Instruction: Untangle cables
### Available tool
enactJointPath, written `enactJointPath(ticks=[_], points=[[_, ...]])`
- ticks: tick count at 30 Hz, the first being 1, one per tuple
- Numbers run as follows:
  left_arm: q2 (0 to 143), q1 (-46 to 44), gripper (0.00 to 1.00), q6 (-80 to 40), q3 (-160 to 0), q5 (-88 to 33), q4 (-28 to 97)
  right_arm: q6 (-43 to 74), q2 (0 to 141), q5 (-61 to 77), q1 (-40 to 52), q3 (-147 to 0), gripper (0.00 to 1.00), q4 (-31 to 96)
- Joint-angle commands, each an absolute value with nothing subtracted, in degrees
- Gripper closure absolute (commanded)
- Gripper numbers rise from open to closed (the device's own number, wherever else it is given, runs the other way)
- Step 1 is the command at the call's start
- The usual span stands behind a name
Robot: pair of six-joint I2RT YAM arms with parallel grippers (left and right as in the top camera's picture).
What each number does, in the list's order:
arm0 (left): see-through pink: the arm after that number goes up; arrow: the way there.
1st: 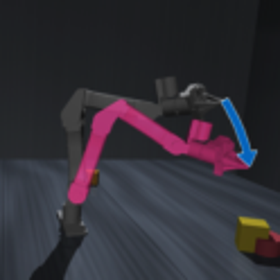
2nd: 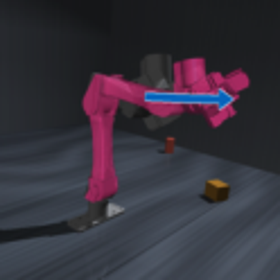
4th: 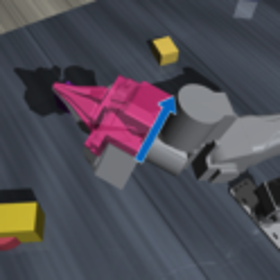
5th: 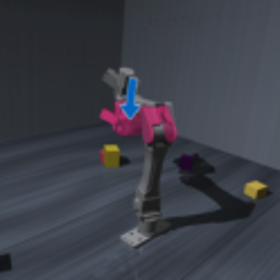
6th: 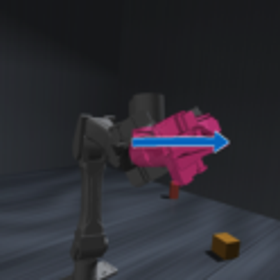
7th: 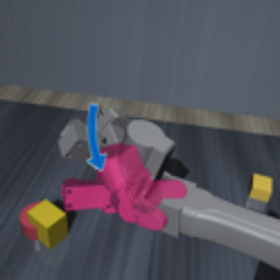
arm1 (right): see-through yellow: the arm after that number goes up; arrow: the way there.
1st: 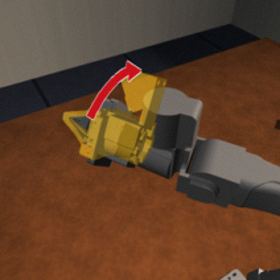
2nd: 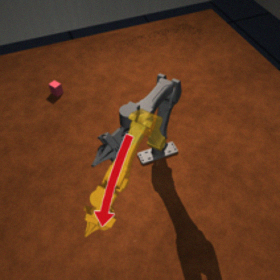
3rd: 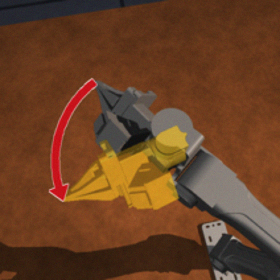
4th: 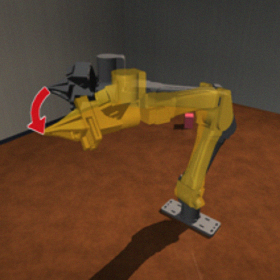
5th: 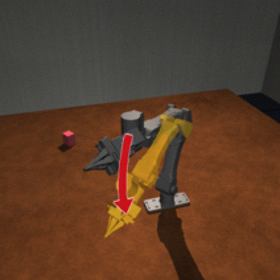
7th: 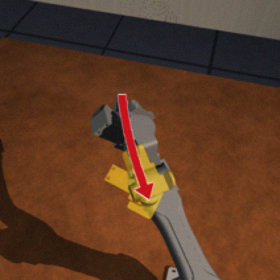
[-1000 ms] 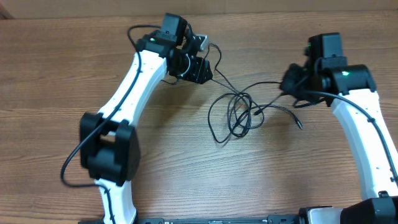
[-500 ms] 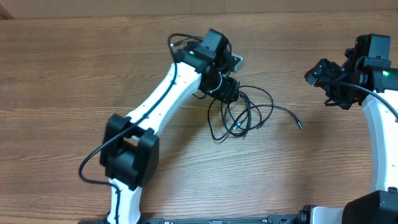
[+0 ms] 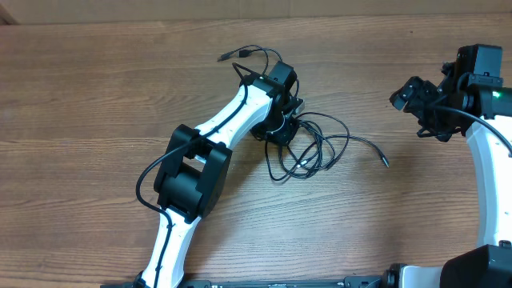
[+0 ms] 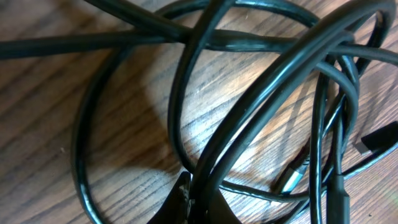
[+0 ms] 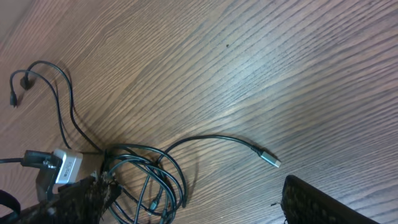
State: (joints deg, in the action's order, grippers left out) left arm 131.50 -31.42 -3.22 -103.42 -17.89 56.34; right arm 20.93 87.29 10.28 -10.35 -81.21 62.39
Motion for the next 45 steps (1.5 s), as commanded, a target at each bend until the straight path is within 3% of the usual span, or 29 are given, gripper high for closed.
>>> enactJointPath(ticks=[1, 6, 15, 20, 24, 35, 38, 45], points=[[127.6, -30.2, 0.96, -4.3, -109.3, -16.0, 58.7, 18.1, 86.9, 12.7, -9.9, -81.4, 0.12, 62.3], [113.5, -29.5, 0.96, -4.4, -126.9, -16.1, 61.4, 7.8, 86.9, 25.3, -8.3, -81.4, 0.14, 61.4], [108.6, -30.3, 0.96, -6.7, -130.8, -18.9, 61.3, 0.2, 84.2, 47.4, -7.4, -82.0, 0.18, 58.2], [108.6, -29.6, 0.96, -8.2, -131.3, -20.6, 61.1, 7.8, 82.6, 47.6, -2.7, -82.2, 0.18, 51.7], [108.6, -29.5, 0.96, -9.4, -132.2, -20.8, 60.6, 17.7, 83.3, 36.9, 2.2, -82.1, 0.17, 49.2], [108.5, -29.2, 0.96, -12.4, -140.9, -24.1, 59.4, 35.6, 88.8, 26.4, 11.0, -82.1, 0.16, 42.5], [108.5, -29.1, 0.96, -12.5, -143.3, -24.1, 58.7, 39.2, 92.5, 25.5, 13.6, -82.0, 0.21, 41.8], [108.5, -25.1, 0.96, -16.6, -154.5, -26.2, 58.0, 41.6, 98.8, 23.6, 14.3, -81.6, 0.49, 42.5]])
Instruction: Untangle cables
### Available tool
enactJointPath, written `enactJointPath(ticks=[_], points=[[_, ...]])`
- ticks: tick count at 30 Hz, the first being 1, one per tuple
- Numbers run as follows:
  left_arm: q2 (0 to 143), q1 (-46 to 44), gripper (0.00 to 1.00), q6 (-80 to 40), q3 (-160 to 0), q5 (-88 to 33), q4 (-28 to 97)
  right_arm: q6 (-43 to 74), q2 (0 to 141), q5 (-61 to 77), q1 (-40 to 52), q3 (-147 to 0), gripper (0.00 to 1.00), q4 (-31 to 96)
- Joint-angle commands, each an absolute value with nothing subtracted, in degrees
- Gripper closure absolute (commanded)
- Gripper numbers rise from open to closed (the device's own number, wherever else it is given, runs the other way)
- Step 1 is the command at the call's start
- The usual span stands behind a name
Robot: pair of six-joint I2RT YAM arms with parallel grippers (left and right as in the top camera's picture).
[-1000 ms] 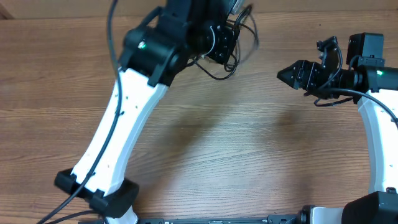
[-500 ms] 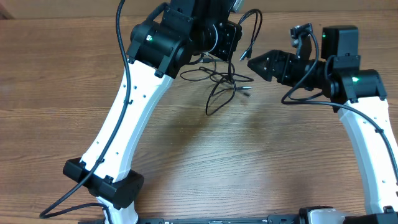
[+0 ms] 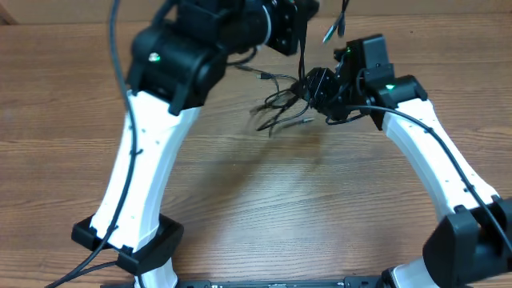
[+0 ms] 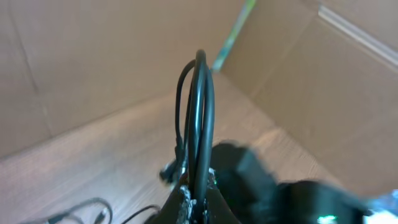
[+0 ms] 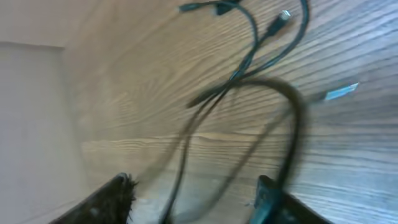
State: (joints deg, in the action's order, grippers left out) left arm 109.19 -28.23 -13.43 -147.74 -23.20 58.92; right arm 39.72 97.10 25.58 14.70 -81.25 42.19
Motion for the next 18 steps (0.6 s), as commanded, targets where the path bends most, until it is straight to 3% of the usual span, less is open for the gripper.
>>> enactJointPath(ticks=[1, 6, 8, 11, 18], points=[[108.5, -24.1, 0.96, -17.5, -156.0, -27.0, 58.0, 41.6, 99.2, 23.5, 14.2, -81.6, 0.52, 42.6], [108.5, -15.6, 0.96, -22.0, -164.1, -30.6, 58.1, 38.7, 100.7, 18.7, 12.9, -81.4, 0.77, 45.6], [108.5, -12.0, 0.96, -23.0, -165.7, -32.2, 58.2, 36.9, 100.9, 15.8, 12.1, -81.4, 0.94, 47.8], [108.5, -3.4, 0.96, -24.7, -166.5, -33.3, 58.0, 30.8, 100.9, 13.3, 7.9, -81.4, 0.96, 52.2], [108.5, 4.6, 0.96, -23.9, -166.5, -30.9, 58.8, 24.7, 100.9, 8.8, -1.7, -81.4, 0.95, 58.5]])
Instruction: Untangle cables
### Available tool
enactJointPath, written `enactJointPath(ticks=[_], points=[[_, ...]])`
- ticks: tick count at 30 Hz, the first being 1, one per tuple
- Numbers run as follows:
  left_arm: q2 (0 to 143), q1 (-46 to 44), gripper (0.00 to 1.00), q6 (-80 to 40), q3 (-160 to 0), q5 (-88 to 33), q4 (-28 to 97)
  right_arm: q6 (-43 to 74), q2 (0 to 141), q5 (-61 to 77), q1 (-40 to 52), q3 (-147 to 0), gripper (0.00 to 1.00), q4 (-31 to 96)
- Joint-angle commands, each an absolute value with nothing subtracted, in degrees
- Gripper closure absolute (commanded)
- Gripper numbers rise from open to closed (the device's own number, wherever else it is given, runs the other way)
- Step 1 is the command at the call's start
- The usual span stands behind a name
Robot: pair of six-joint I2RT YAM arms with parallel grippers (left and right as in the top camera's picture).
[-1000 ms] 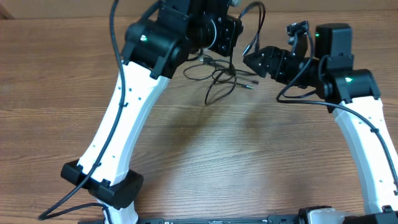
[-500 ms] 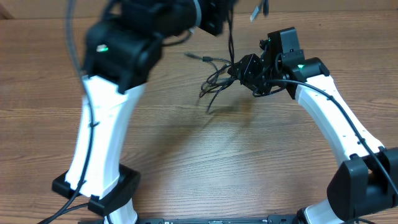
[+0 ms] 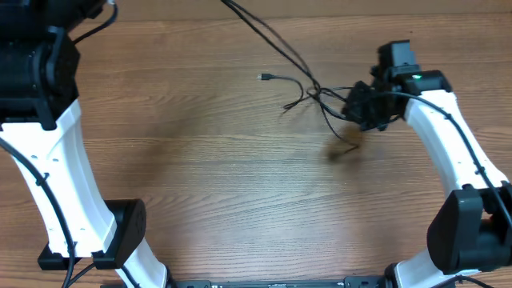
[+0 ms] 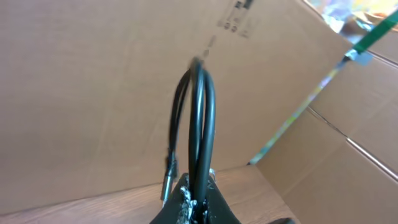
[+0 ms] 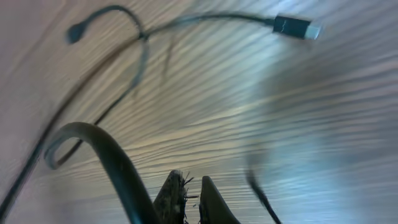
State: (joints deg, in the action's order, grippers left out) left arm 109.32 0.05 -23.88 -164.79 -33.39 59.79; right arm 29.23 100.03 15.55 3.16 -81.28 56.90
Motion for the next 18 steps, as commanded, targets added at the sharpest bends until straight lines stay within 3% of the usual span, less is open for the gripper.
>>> enactJointPath(ticks=[1, 15, 18], points=[[108.5, 5.5, 0.96, -23.7, -166.5, -30.4, 59.2, 23.8, 100.9, 8.1, -3.3, -81.4, 0.94, 59.0], [108.6, 10.9, 0.96, -18.7, -166.2, -24.5, 66.1, 21.0, 101.0, 3.1, -20.2, -81.4, 0.84, 58.1], [108.6, 10.9, 0.96, -18.2, -166.2, -24.5, 66.9, 16.9, 101.0, 7.0, -21.8, -81.4, 0.73, 57.4]])
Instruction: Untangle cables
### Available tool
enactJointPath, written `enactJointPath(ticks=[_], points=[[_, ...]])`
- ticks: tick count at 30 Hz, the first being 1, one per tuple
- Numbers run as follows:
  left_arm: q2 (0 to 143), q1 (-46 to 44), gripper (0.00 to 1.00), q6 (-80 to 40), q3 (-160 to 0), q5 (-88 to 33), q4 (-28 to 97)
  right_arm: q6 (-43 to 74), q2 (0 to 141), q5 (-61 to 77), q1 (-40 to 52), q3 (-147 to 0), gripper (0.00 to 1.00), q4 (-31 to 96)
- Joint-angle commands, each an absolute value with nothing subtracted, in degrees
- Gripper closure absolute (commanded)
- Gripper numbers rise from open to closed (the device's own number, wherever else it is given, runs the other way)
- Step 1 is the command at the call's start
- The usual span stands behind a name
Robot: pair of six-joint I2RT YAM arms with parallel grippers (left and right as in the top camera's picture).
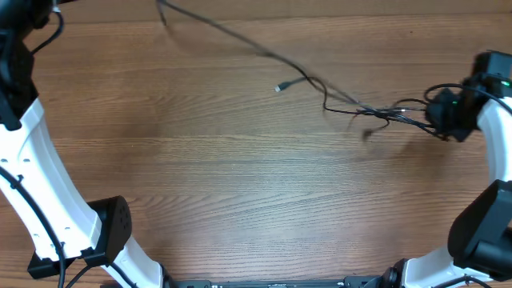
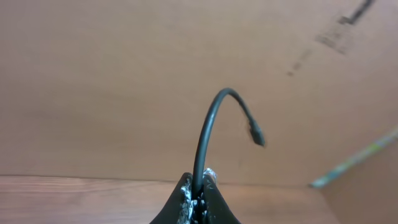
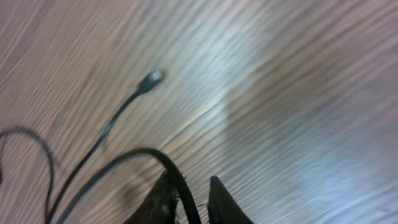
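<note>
Black cables [image 1: 264, 54] run taut across the table from the top left to my right gripper [image 1: 444, 116]. A small knot of loops [image 1: 376, 112] hangs just left of that gripper, and a loose plug [image 1: 278, 88] dangles mid-table. In the left wrist view my left gripper [image 2: 200, 185] is raised high and shut on one cable [image 2: 208, 124], whose short free end curves over to a plug [image 2: 257, 137]. In the right wrist view my right gripper [image 3: 189, 198] holds a thick cable [image 3: 140, 155] against its left finger. Another plug [image 3: 151, 78] lies over the wood.
The wooden table [image 1: 240, 192] fills the overhead view. A cardboard wall [image 2: 124, 74] stands behind the left gripper. My left arm's white links [image 1: 40, 184] rise along the left edge, and my right arm [image 1: 492, 152] stands at the right edge.
My right gripper has moved right, from the upper middle-right to the right edge, and the cables now stretch out longer and flatter. The left gripper now holds one strand with a short free end.
My left gripper was down on the tangled pile at mid-table, with the right arm off at the right. Then the left arm had the bundle lifted and the right gripper was at it. Then the grippers were apart with cables strung between them, now stretched wider.
</note>
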State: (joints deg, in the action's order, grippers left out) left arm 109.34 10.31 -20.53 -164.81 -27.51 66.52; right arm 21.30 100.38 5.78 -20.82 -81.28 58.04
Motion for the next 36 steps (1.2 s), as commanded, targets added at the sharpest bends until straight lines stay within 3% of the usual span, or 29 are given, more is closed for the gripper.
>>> enactJointPath(ticks=[1, 5, 9, 12, 16, 19, 22, 30, 36], points=[[108.6, 10.7, 0.96, -18.2, -166.2, -24.7, 67.7, 14.4, 101.0, 10.6, -21.9, -81.4, 0.68, 57.3], [109.6, 8.5, 0.96, -15.7, -166.2, -25.1, 72.3, 0.4, 101.0, 32.4, -20.3, -81.4, 0.44, 58.0], [111.7, 3.8, 0.92, -11.7, -166.2, -25.1, 76.4, -1.4, 100.7, 34.7, -15.9, -81.5, 0.29, 59.5], [113.8, -0.3, 0.83, -9.0, -166.2, -25.1, 78.5, -1.6, 99.2, 35.8, -12.3, -82.4, 0.17, 60.1], [117.0, -4.7, 0.58, -4.8, -166.2, -24.9, 81.6, -1.1, 95.4, 37.4, -9.8, -87.9, 0.15, 62.1], [119.0, -6.6, 0.51, -3.3, -166.2, -25.1, 84.7, 7.9, 92.9, 31.8, -11.0, -91.3, 0.15, 62.9], [123.1, -11.8, 0.5, 0.9, -166.2, -25.1, 91.9, 18.0, 91.3, 21.0, -15.5, -92.3, 0.09, 64.4], [136.2, -28.6, 0.51, 6.1, -166.1, -25.0, 96.8, 17.5, 91.4, 17.0, -23.1, -92.2, 0.0, 68.1], [143.7, -35.9, 0.51, 4.0, -166.1, -24.9, 95.5, 17.6, 91.4, 16.5, -23.9, -92.2, 0.0, 68.3]])
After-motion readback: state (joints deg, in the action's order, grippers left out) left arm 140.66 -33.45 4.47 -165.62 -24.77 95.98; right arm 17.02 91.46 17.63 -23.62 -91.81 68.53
